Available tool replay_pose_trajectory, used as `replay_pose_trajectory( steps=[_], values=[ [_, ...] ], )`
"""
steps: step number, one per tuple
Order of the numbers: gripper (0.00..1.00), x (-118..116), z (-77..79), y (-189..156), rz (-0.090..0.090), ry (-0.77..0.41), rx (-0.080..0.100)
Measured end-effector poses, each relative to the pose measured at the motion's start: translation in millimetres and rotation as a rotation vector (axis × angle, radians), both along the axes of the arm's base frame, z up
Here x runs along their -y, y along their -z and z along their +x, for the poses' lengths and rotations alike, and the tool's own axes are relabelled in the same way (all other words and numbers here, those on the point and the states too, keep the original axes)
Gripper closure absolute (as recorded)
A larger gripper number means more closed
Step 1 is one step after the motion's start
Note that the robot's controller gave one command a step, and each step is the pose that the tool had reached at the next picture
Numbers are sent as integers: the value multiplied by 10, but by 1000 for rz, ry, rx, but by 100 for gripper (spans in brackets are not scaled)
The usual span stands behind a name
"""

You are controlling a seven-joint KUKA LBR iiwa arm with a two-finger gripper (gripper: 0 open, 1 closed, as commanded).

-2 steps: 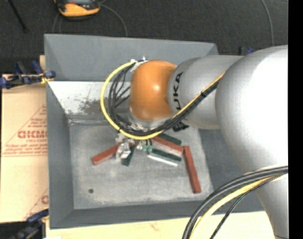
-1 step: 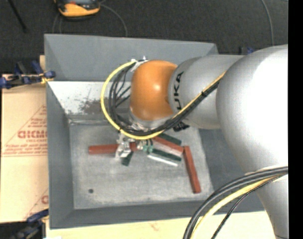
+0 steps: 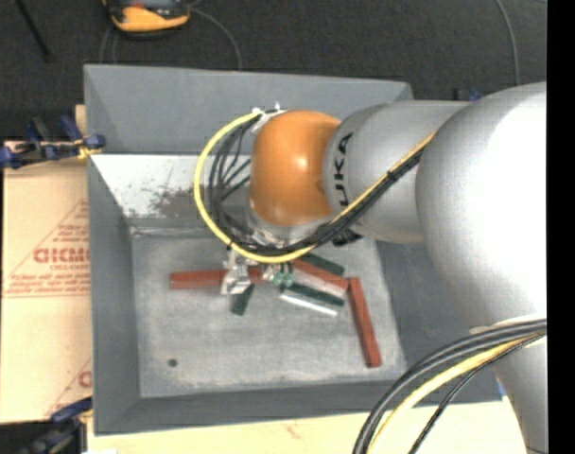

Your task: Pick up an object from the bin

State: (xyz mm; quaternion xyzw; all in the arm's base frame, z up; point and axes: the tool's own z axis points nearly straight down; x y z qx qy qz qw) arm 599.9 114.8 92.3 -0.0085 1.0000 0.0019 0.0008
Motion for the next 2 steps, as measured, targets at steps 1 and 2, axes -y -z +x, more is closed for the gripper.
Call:
replay_pose_trajectory(
  steps=[1,2],
  values=[
    [100,8,-5,-130,-2,0,-1],
    [100,7,-3,-311,-2,2,-1]
  ],
)
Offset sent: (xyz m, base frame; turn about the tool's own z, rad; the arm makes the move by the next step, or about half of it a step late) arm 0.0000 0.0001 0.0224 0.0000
